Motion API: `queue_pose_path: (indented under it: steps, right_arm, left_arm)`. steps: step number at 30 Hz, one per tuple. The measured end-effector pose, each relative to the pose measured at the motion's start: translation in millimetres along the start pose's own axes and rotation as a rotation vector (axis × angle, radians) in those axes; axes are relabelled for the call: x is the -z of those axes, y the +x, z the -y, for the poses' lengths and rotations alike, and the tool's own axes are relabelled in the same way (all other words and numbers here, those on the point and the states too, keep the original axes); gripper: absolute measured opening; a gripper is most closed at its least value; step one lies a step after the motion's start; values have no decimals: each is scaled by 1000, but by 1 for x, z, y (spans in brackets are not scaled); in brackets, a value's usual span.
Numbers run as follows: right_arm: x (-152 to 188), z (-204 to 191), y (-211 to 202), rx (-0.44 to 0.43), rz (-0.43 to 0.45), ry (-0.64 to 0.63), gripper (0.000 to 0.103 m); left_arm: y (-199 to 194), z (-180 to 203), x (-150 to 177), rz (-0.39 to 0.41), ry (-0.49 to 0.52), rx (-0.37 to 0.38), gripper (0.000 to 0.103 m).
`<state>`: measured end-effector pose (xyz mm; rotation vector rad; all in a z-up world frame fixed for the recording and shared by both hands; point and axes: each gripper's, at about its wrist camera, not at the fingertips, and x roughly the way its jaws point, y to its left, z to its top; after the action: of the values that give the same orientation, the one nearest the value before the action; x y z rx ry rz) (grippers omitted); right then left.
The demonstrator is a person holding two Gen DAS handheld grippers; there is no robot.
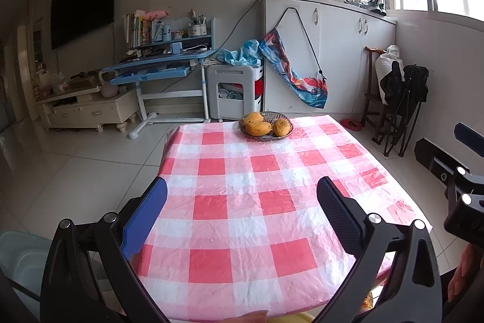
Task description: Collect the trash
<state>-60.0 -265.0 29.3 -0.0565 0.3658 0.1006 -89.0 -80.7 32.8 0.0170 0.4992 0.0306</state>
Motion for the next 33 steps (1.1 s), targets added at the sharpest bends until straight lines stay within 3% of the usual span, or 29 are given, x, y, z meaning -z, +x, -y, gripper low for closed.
queue_pose_path:
  steps: [33]
  right_arm:
    - [7, -38, 18, -71, -59, -92, 95]
  left_arm:
    - [7, -45, 10, -22, -29, -75, 96]
